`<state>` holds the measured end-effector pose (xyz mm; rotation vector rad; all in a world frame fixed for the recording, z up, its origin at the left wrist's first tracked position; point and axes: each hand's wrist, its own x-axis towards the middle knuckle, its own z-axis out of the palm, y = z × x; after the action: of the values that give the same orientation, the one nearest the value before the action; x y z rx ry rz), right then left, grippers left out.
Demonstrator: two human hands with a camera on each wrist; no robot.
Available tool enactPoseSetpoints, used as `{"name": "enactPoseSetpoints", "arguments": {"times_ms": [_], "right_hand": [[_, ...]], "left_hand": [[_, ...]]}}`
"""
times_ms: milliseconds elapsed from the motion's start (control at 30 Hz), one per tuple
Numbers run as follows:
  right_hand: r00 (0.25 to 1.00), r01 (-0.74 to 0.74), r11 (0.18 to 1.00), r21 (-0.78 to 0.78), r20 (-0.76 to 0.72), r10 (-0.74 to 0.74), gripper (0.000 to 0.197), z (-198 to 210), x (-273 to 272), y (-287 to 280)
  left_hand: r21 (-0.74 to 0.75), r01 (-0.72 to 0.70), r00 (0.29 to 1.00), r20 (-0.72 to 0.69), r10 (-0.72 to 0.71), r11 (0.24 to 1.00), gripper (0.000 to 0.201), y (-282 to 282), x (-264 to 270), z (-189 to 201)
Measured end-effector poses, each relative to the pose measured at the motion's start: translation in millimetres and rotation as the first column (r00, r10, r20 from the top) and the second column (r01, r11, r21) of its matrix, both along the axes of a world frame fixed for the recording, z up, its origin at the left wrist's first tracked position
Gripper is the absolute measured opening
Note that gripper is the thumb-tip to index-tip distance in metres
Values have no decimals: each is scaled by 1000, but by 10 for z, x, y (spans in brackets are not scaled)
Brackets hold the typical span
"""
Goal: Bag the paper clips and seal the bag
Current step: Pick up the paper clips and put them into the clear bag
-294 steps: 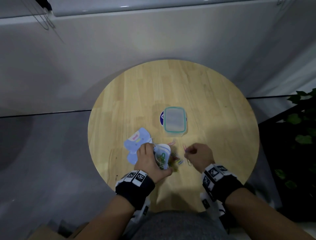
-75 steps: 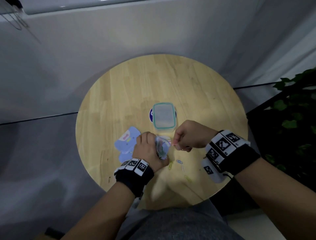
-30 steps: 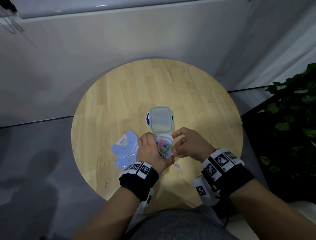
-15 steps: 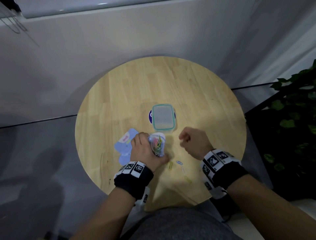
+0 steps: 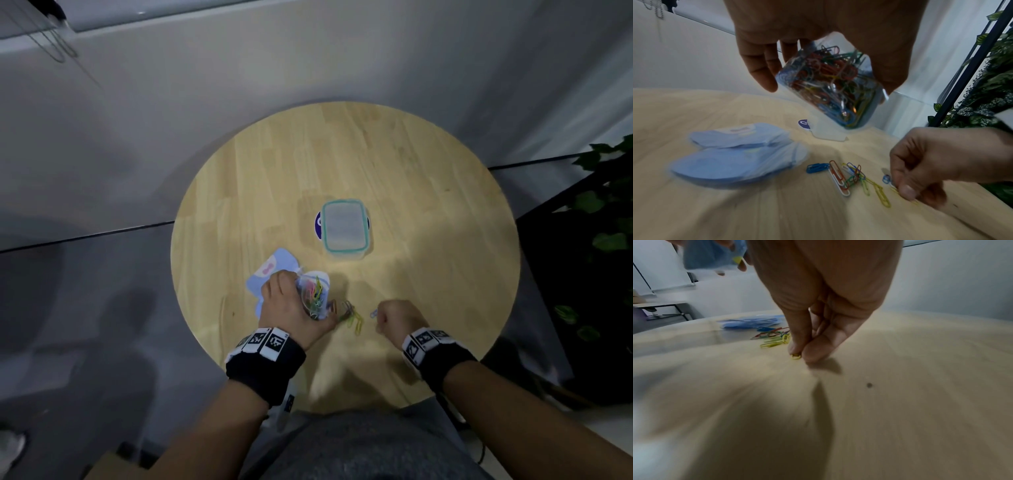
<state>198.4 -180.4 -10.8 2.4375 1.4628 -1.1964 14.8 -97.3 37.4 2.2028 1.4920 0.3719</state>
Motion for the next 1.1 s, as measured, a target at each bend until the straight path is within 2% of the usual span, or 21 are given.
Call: {"name": "enactPoseSetpoints", "arguments": {"times_ms": [133,233,300,433,567,667,733,800,833,900,967,1100], "right_hand": [[991,124,978,168,-67,-114,16,-80,-27,112],[998,58,991,124,-31,-54,47,-128,-34,48],[1000,-10,994,112,5,9,55,-151,-43,5],[999,-36,991,132,15,34,43,-143,-64,70],[1000,-9,998,57,-25,10,29,-116,-46,206],[998,65,988,139,-22,-62,28,-150,-121,178],[995,103,978,183,-27,-100,44,-155,-208,137],[1000,21,988,153,12,-23,64,-148,-275,144],[999,-39,990,134,40,34,67,-137,-303,166],[993,-96,988,119,72,88,58,-96,-350,237],[993,-93,986,141,84,82,44,-90,-371,309],[997,-62,987,150,56,54,34,-38,-405,397]], "left_hand": [[-16,4,1000,-15,-4,1000,88,39,-45,14],[-2,-3,1000,-23,3,1000,86,57,-77,6],[5,-6,1000,-28,6,1000,85,52,-92,5],[-12,-4,999,-46,4,1000,79,9,-102,-13],[-19,10,999,-46,-11,1000,74,-27,-79,-37],[-17,24,998,-55,-25,1000,73,-32,-59,-76],[-14,21,998,-53,-22,1000,73,-30,-54,-98],[-23,17,999,-51,-18,1000,73,-32,-51,-103],[-23,17,999,-50,-18,1000,73,-34,-54,-109],[-20,15,999,-50,-16,1000,73,-31,-57,-112],[-27,14,998,-53,-15,1000,73,-27,-55,-105],[-19,-1,999,-54,-1,1000,75,-16,-60,-105]]}}
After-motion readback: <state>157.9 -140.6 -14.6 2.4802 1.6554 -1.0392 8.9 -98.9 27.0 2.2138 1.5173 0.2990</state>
